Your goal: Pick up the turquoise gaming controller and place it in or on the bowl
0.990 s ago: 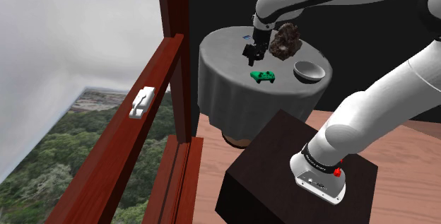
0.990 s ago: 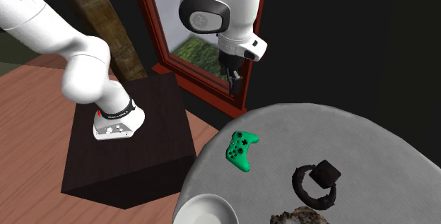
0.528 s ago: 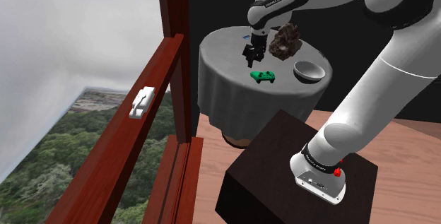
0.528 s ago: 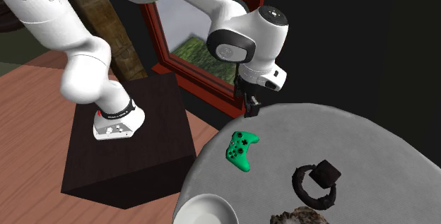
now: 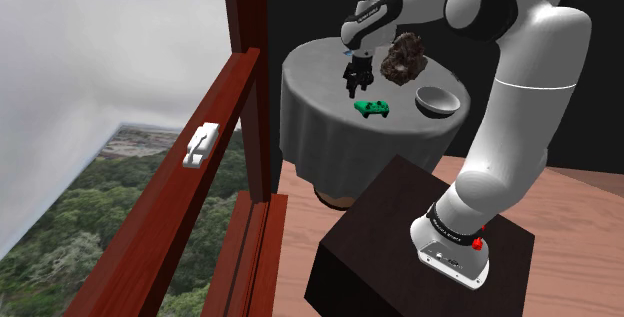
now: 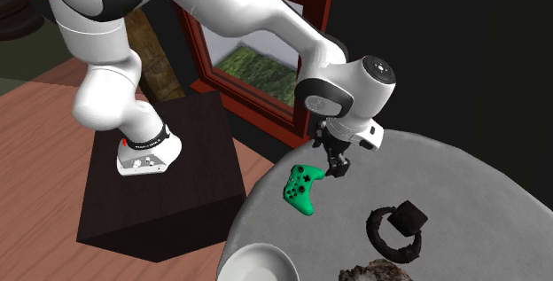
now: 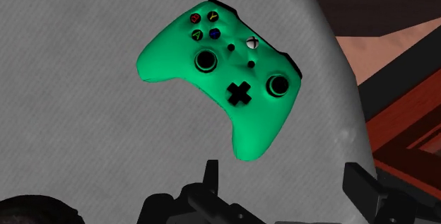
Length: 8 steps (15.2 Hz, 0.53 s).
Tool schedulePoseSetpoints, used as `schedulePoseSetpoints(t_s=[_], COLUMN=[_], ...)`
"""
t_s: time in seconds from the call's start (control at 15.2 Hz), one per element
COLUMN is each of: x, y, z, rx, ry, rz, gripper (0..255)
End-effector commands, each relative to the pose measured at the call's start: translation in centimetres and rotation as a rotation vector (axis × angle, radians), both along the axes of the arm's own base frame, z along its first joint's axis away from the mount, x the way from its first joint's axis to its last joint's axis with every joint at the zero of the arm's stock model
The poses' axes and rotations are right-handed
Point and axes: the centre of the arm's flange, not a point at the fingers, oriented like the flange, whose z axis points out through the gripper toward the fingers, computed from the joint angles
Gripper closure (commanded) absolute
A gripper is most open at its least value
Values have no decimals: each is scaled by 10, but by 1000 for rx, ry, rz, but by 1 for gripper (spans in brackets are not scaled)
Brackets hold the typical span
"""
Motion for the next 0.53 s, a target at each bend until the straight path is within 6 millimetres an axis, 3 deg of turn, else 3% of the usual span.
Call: schedulePoseSetpoints(t_s=[0.0, 0.46], x=[2, -3], y=[-8, -7], z=[-12, -47], rx=[0, 0], ry=[4, 4], rz=[1, 1], gripper=[0, 0])
